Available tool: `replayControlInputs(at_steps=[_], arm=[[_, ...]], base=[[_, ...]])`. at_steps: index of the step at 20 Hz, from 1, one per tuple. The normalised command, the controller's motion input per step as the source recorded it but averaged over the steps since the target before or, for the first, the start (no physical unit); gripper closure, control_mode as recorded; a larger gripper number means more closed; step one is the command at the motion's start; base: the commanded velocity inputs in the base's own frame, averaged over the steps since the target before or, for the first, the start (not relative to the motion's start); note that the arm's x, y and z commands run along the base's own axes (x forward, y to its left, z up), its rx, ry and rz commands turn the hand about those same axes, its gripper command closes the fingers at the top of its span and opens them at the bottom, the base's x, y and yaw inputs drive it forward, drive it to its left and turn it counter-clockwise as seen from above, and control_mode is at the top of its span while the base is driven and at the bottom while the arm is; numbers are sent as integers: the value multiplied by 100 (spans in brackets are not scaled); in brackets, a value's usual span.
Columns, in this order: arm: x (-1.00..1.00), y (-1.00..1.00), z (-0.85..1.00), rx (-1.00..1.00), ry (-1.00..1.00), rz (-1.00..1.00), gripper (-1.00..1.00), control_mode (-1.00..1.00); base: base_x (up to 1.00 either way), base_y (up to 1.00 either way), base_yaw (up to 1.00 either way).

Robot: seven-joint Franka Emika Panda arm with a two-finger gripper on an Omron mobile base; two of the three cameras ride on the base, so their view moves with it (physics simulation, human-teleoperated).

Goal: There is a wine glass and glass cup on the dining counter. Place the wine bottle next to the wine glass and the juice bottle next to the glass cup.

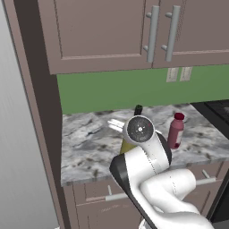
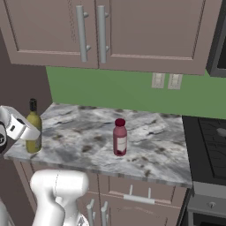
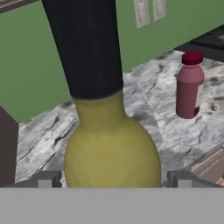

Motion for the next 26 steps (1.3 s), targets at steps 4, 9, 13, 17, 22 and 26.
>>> replayControlInputs(at_steps=[4,9,13,17,22,26], arm=[[0,0,0,0,0,0,100,100],[0,0,0,0,0,0,100,100],[0,0,0,0,0,0,100,100],[0,0,0,0,0,0,100,100],[0,0,0,0,0,0,100,100],[0,0,0,0,0,0,100,100]], base=[[-6,0,0],[-40,4,2],[-55,6,2],[-62,6,6],[-62,5,-1],[-29,15,-62]])
